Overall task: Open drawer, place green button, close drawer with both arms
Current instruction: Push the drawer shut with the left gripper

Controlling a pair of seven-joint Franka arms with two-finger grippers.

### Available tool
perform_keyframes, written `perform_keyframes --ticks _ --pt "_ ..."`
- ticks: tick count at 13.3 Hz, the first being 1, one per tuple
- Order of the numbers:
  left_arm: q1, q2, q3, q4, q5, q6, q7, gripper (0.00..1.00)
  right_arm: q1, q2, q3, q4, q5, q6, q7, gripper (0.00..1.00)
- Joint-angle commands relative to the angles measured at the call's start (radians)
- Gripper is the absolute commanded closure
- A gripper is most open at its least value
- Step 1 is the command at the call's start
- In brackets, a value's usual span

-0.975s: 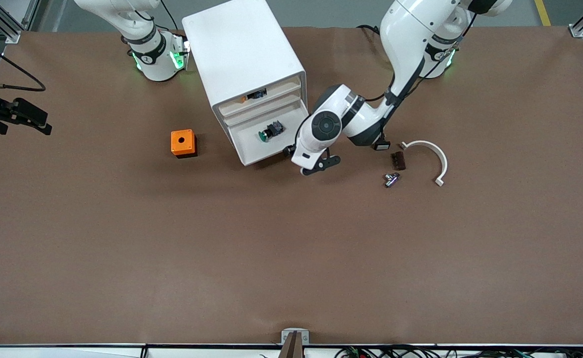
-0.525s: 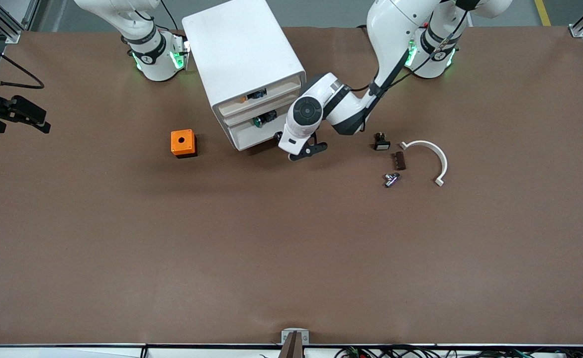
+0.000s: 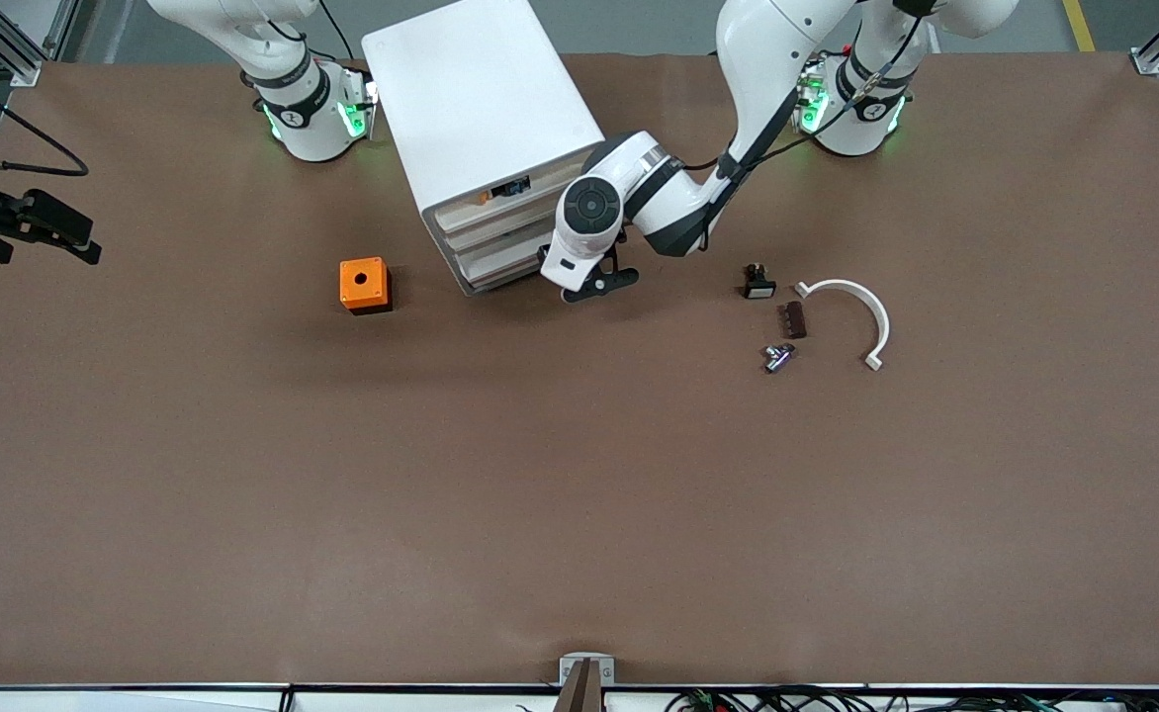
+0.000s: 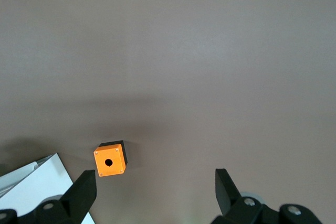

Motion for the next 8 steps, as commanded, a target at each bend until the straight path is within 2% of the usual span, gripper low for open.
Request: perform_keyframes --ticks 1,8 --pt "-0.016 -0.016 0.001 -0.004 0.02 -0.022 -0.015 0.0 -0.008 -0.012 0.007 0.008 -0.017 -0.021 -0.003 0.0" --pt "-0.018 -0.015 0.013 0.021 0.048 -0.022 -0.003 0.0 -0.005 -0.01 0.007 0.009 -0.015 -0.018 -0.003 0.0"
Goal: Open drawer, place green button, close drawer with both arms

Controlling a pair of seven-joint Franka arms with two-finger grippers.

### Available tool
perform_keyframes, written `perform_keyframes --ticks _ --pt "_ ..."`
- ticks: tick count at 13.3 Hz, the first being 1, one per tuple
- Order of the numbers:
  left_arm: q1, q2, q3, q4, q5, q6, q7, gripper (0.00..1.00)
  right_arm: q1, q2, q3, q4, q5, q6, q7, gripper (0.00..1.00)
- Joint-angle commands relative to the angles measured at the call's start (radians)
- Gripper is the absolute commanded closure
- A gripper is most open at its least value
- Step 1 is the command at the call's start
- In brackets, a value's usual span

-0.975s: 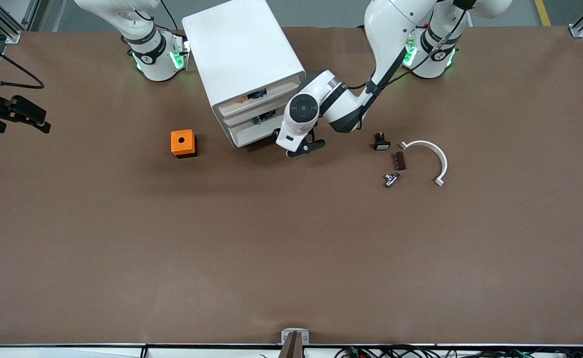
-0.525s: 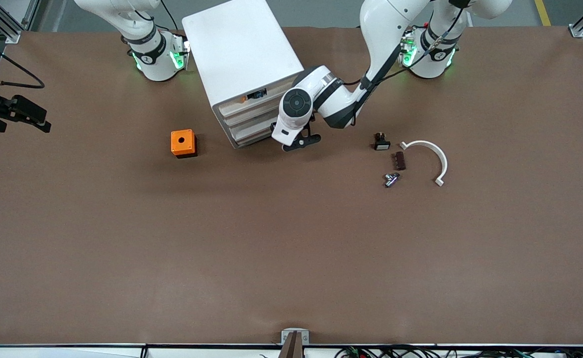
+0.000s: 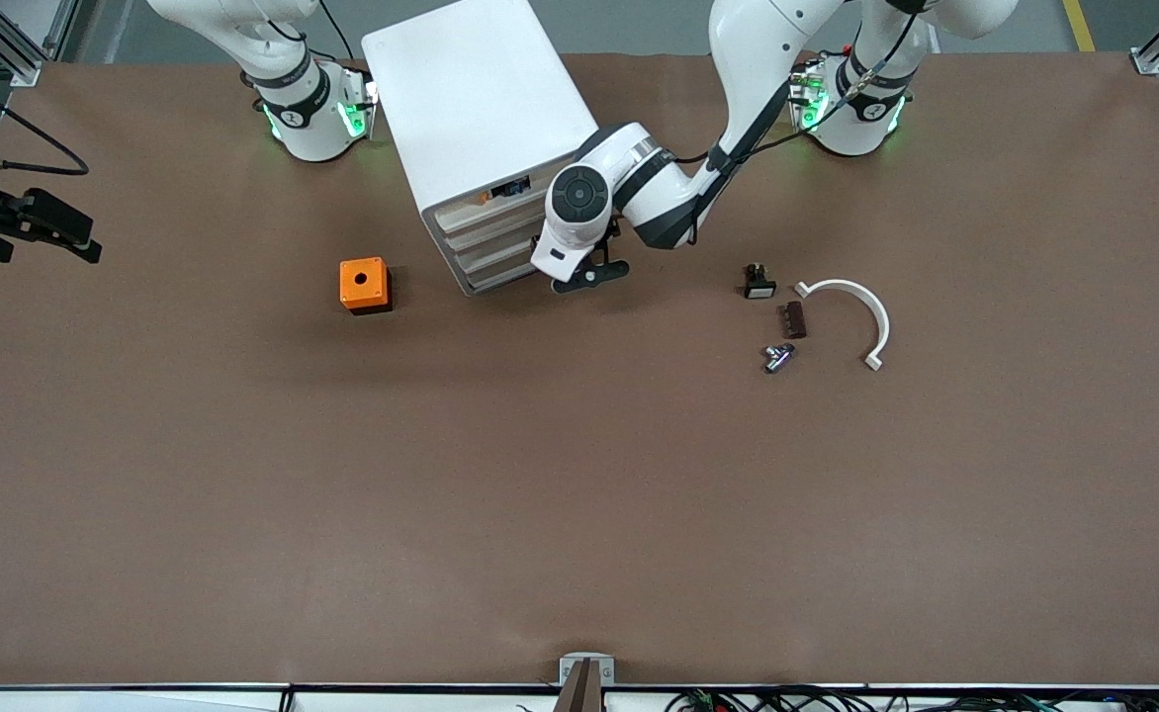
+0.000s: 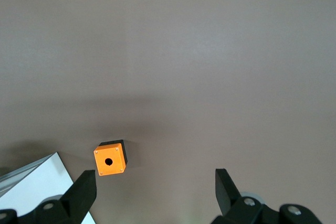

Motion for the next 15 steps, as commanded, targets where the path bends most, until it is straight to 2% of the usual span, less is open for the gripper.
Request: perform_keyframes --ticks 1,4,7,10,15 --pt "0.006 -0.014 0.031 0.014 0.041 -0.018 -0.005 0.0 -0.005 -0.01 0.007 0.01 -0.015 -0.015 -0.003 0.0" --pt "0.043 -0.077 0.102 0.028 0.087 -0.032 -0.008 0.0 -0.005 -0.008 0.007 0.014 -0.015 -0.012 -0.003 0.0" --pt "0.143 -0.141 0.107 0.059 0.15 -0.127 -0.011 0.0 -0.005 -0.008 0.007 0.014 -0.015 -0.013 -0.003 0.0" --pt "0.281 -0.187 0.105 0.106 0.156 -0.143 0.017 0.0 -0.006 -0.008 0.007 0.022 -0.017 -0.015 -0.003 0.0" --pt "0.498 -0.295 0.099 0.137 0.153 -0.228 0.323 0.0 -0.006 -0.008 0.007 0.022 -0.014 -0.015 -0.001 0.0"
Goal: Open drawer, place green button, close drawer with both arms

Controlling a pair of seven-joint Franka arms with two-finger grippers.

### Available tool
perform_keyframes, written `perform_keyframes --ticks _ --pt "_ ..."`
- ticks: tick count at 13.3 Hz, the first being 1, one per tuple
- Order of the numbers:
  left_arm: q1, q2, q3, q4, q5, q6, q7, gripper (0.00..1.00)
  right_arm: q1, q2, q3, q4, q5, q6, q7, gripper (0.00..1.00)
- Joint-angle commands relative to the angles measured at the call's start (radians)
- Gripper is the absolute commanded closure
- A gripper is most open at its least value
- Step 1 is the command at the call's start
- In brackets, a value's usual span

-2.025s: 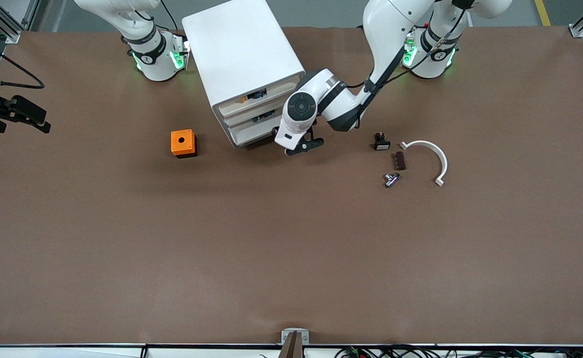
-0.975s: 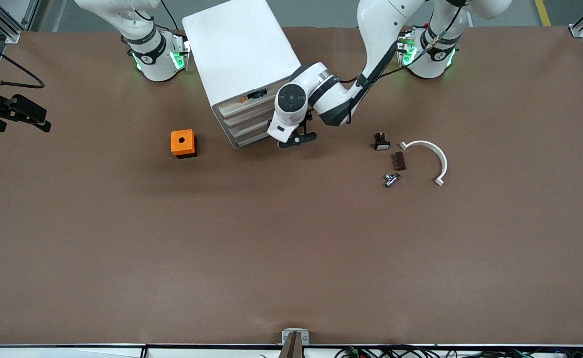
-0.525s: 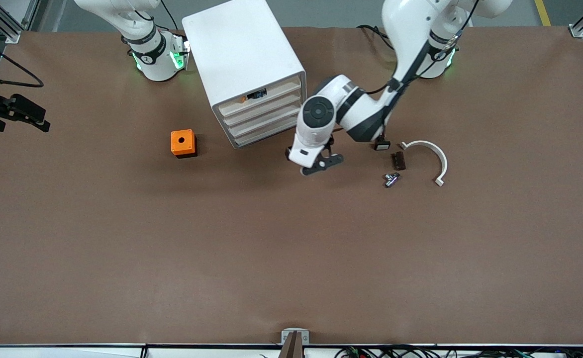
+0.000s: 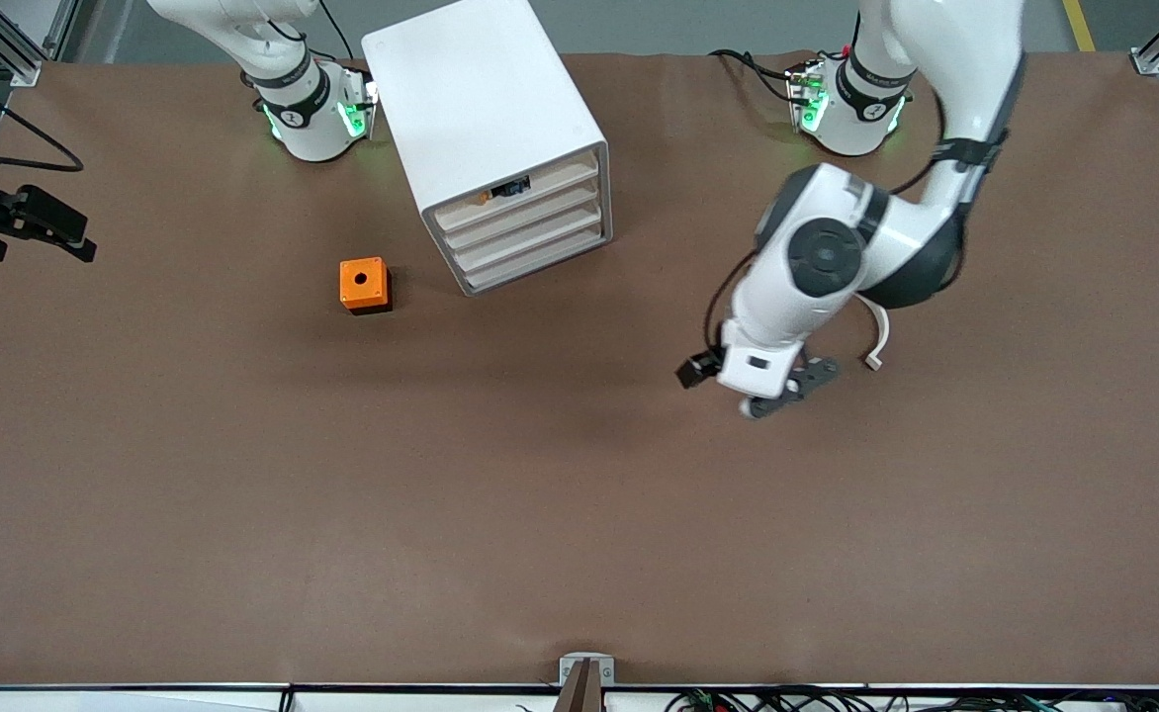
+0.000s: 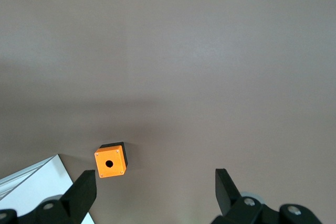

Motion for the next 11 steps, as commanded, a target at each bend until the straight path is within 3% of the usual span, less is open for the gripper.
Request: perform_keyframes --ticks 1,7,11 --pt "0.1 -0.094 -0.014 0.014 0.011 -0.088 0.133 0.0 -0.006 -0.008 0.007 0.01 -0.014 -0.014 -0.001 0.0" --pt "0.214 -0.178 -0.007 0.233 0.015 -0.438 0.323 0.0 -0.008 -0.008 0.007 0.012 -0.012 -0.013 -0.001 0.0" --pt "0.222 -0.218 -0.003 0.243 0.11 -0.464 0.394 0.0 -0.006 -0.007 0.007 0.012 -0.011 -0.011 -0.001 0.0"
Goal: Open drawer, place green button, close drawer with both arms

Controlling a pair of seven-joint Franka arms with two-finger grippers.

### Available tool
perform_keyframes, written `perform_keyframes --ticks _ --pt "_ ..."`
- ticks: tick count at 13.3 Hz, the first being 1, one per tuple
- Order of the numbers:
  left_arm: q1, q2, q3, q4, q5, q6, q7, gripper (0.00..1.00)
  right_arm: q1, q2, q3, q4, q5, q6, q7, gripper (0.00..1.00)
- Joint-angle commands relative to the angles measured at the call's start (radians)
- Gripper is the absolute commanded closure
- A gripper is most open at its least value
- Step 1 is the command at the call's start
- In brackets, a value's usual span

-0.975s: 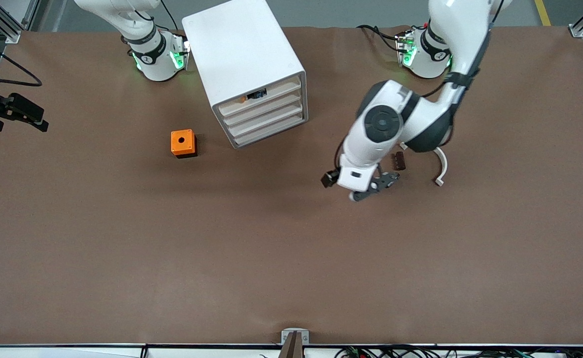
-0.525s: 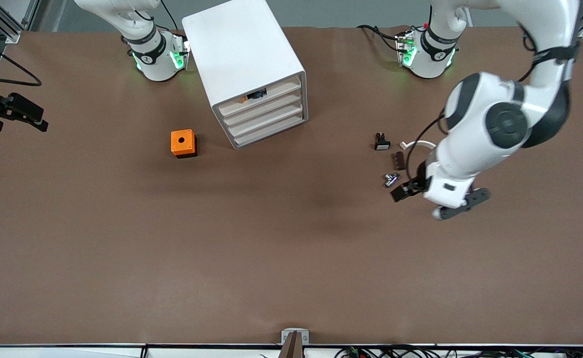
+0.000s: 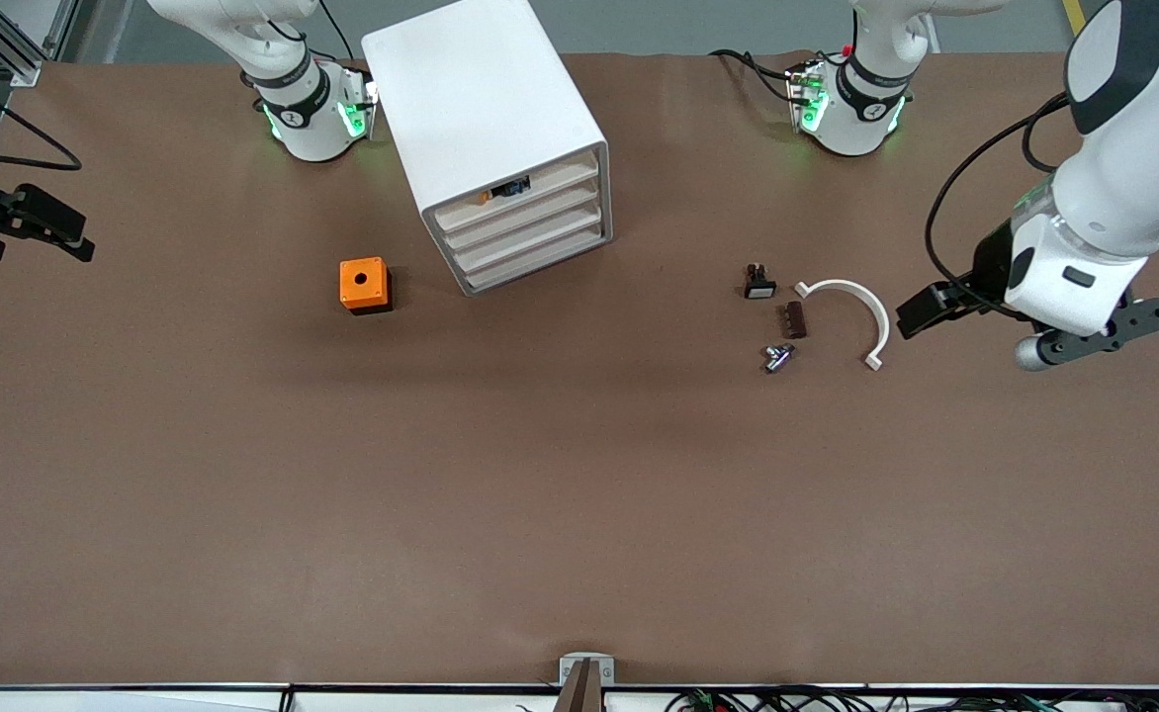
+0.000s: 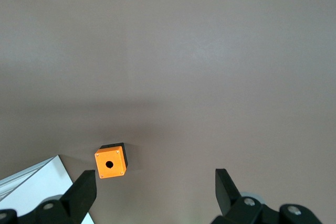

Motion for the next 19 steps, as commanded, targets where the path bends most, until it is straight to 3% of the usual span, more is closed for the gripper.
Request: perform_keyframes --ticks 1,19 --pt "0.0 -0.024 -0.007 0.014 0.073 -0.04 0.054 0.0 -0.006 -0.007 0.007 0.007 -0.011 -0.011 -0.001 0.0" --pt "0.144 -0.168 -0.004 0.009 0.026 -0.219 0.321 0.0 -0.008 -0.005 0.005 0.021 -0.014 -0.016 0.0 0.0"
